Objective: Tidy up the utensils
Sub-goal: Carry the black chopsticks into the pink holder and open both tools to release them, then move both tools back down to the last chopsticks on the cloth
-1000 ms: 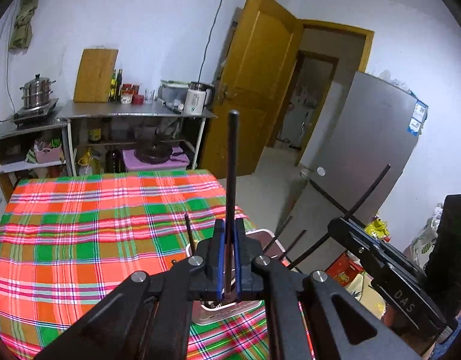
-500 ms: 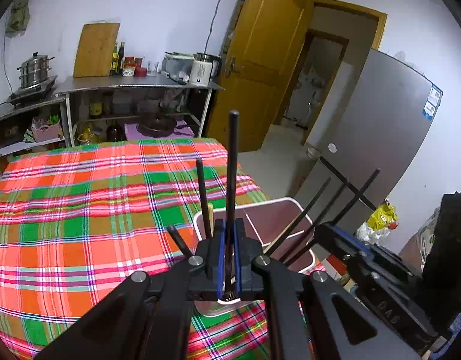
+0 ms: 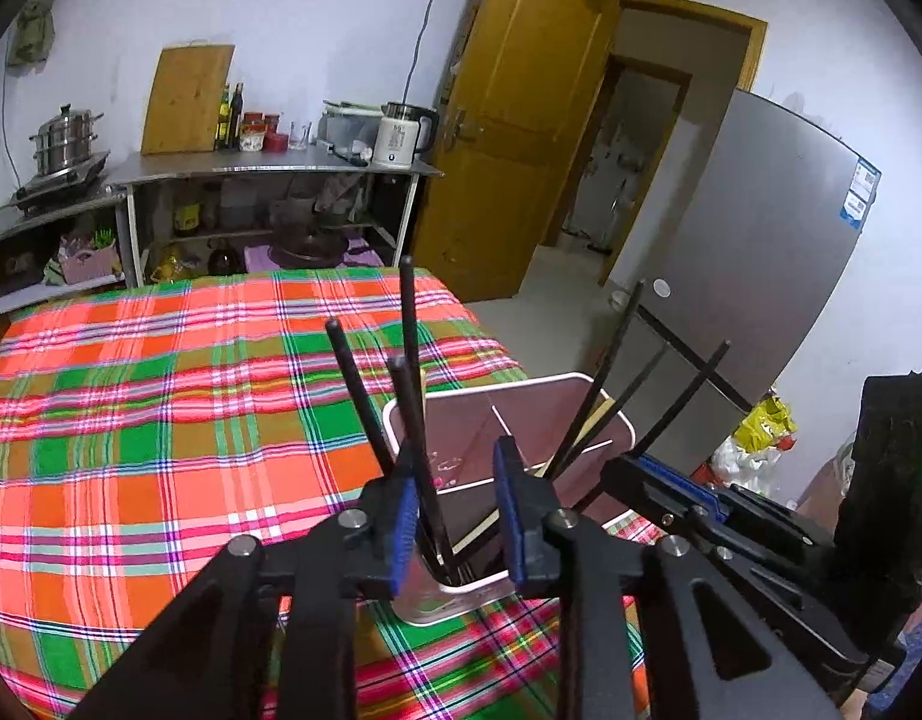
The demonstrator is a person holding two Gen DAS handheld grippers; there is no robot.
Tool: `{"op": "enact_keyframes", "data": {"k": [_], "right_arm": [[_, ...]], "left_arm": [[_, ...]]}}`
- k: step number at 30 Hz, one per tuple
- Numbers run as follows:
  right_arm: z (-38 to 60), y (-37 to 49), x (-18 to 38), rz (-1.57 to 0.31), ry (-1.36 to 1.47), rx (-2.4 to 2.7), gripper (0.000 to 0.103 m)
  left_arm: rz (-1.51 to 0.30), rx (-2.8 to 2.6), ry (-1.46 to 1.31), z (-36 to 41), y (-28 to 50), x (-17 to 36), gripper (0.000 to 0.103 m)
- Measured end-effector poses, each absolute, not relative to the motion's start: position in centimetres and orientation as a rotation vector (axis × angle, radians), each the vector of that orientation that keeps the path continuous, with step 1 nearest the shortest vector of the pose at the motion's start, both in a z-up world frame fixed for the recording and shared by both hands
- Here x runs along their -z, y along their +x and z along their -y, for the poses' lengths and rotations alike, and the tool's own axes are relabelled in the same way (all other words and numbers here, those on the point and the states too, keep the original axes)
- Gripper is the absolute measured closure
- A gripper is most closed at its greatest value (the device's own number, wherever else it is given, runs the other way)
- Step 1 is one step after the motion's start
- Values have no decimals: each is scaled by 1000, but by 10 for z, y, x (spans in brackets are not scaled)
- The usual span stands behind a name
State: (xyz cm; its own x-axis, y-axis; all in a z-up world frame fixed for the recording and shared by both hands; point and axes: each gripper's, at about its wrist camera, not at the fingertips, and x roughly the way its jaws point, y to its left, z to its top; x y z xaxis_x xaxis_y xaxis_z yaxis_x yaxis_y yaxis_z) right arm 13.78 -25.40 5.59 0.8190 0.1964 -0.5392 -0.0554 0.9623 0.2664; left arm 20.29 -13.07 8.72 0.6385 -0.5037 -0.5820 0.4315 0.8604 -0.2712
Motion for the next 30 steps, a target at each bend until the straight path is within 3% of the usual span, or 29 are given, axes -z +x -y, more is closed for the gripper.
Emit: {"op": "enact_keyframes", "data": {"k": [18, 30], "right_arm": [[247, 101, -76, -544, 216, -131, 91], [220, 81, -56, -584, 211, -181, 91]], "left_arm": [[-625, 522, -125, 101, 162, -105, 74], [-667, 440, -136, 55, 134, -66, 74]]}}
